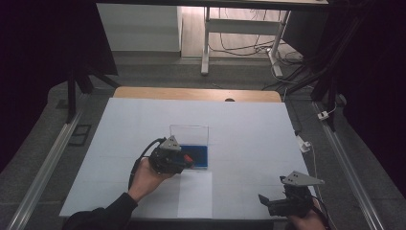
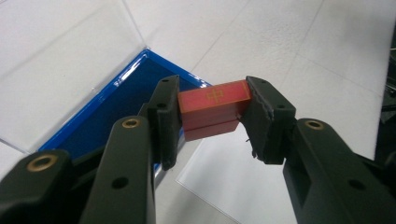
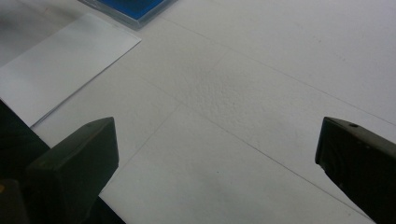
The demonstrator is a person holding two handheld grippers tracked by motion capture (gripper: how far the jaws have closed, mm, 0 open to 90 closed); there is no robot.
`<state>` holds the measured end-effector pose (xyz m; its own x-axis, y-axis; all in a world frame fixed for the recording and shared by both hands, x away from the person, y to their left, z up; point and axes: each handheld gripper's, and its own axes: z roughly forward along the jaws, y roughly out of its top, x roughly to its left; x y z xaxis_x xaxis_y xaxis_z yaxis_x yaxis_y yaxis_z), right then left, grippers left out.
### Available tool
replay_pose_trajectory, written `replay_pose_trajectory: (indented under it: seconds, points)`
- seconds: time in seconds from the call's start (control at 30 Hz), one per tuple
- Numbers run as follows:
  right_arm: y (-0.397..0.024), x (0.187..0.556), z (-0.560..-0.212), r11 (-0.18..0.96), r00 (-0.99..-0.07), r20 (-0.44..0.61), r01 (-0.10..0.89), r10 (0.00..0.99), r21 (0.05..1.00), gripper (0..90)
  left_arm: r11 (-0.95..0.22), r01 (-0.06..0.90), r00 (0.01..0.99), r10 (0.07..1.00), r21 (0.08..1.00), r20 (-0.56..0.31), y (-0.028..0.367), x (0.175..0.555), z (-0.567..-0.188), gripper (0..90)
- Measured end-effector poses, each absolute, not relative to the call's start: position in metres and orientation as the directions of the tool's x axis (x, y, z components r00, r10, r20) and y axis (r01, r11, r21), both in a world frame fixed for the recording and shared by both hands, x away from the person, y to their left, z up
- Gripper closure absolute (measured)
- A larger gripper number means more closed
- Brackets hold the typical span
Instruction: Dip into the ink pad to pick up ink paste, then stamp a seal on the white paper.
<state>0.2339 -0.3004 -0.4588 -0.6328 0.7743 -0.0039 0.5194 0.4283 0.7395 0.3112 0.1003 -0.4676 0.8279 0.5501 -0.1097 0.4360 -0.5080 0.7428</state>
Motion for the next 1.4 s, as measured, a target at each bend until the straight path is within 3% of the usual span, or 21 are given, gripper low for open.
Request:
replay_pose_trajectory:
  seconds: [0.67,1.4]
  points:
    - [-0.302,0.234,-0.459,0.415,-0.629,0.008,0.523,0.777,0.745,0.0,-0.510,0.407,0.848,0.518,0.757,-0.107,0.099,0.284,-0.459,57.6]
    - [-0.301,0.234,-0.459,0.427,-0.635,0.001,0.521,0.772,0.739,0.0,-0.578,0.408,0.874,0.472,0.707,-0.119,0.073,0.270,-0.491,57.7]
